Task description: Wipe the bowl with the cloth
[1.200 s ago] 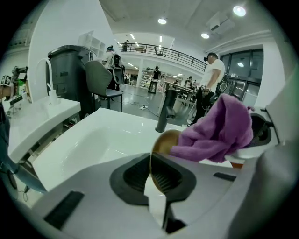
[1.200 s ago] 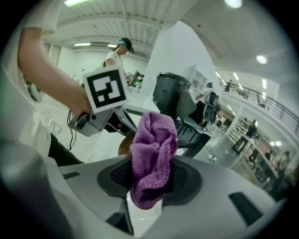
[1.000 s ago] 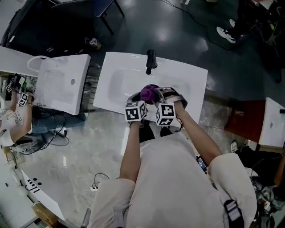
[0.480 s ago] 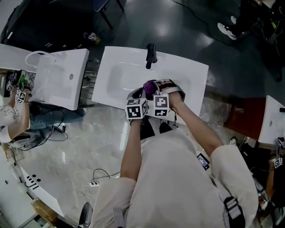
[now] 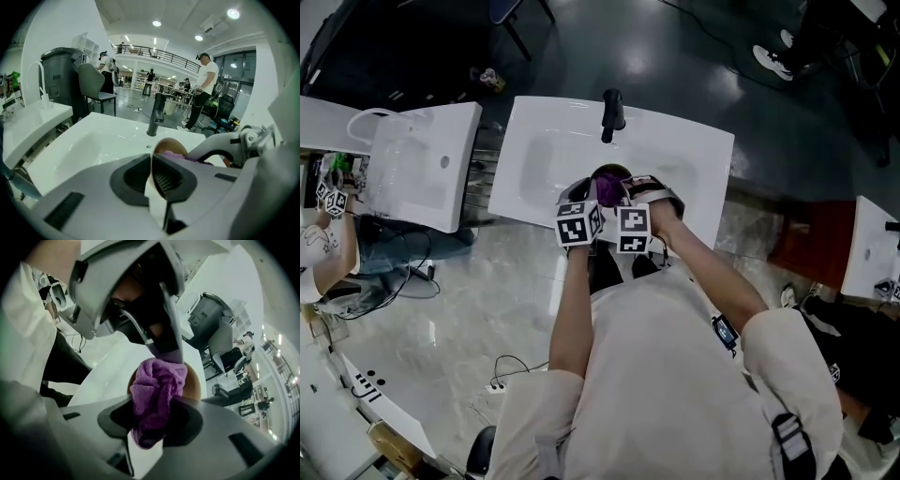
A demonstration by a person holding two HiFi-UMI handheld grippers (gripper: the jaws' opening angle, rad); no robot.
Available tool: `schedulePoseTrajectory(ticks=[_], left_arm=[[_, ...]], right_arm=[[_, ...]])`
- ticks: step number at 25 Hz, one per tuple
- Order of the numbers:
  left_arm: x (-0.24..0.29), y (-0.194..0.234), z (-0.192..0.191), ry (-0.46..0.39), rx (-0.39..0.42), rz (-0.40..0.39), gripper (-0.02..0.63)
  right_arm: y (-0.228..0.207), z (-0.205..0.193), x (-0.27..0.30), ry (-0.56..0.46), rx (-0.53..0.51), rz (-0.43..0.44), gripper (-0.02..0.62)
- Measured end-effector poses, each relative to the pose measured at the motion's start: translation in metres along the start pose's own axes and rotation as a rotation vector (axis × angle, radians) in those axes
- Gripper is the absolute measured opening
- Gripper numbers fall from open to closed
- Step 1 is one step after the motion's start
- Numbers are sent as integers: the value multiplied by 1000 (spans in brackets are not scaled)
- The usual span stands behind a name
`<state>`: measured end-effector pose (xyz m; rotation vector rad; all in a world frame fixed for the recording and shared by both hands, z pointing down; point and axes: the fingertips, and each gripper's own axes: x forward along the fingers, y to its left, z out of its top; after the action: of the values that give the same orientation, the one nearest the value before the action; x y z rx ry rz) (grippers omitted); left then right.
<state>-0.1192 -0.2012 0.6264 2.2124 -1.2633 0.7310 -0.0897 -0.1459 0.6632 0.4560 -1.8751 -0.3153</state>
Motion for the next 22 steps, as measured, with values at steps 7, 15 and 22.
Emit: schedulePoseTrajectory(ticks=[7, 15, 22], left_arm=[[-8, 2, -7, -5, -89, -37, 18], [-8, -7, -18, 33, -96, -56, 15], [-10, -8, -22, 60, -38, -40, 14]], right_arm=[[6, 28, -7, -128, 25, 26, 138], [-1, 24, -6, -123, 26, -27, 140], [-17, 19, -2, -83, 10, -79, 141]])
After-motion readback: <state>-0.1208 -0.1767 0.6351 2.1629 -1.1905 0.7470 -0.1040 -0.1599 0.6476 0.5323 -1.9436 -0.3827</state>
